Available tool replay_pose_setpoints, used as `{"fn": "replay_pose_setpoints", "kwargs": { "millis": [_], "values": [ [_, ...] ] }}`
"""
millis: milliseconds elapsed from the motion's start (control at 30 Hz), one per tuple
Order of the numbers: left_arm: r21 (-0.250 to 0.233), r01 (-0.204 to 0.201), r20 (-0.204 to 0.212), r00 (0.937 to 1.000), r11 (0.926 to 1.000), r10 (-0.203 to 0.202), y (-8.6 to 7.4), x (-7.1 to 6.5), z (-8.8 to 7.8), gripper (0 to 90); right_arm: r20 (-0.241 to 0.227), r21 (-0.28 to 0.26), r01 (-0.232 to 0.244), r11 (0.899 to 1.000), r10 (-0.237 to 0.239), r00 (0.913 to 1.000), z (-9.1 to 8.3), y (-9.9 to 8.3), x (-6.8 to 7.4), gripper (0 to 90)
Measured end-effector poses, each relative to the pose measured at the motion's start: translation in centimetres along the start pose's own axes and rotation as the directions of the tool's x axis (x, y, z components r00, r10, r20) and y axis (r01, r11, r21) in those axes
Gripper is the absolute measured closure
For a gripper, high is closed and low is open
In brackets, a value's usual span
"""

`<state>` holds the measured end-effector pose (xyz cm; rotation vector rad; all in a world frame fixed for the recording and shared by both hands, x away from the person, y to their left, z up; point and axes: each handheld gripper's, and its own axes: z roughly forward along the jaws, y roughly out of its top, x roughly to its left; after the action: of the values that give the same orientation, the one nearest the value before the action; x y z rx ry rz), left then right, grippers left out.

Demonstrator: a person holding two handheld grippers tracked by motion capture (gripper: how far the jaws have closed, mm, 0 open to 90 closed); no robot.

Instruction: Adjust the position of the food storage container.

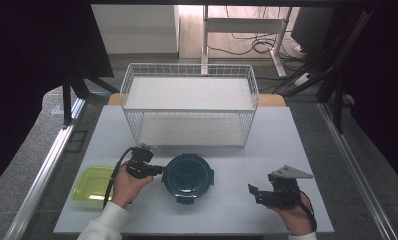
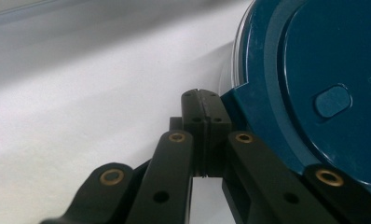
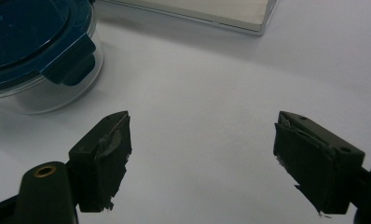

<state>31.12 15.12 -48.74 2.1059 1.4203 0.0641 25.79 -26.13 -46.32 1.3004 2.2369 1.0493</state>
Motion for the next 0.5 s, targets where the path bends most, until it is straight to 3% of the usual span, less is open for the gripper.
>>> {"fn": "replay_pose_setpoints", "kwargs": {
  "millis": [333, 500],
  "values": [
    [0.003, -0.024, 0.024, 0.9994, 0.9997, 0.024, -0.1, -1.3, 0.3, 90.0, 0.002, 0.002, 0.001, 1.000, -0.001, 1.0000, 0.1, 0.0, 0.0, 18.7],
    [-0.005, -0.026, 0.056, 0.9981, 0.9997, 0.026, -0.1, -2.4, 0.8, 90.0, 0.002, 0.003, 0.002, 1.000, -0.002, 1.0000, 0.1, 0.0, 0.1, 18.7]
  ]
}}
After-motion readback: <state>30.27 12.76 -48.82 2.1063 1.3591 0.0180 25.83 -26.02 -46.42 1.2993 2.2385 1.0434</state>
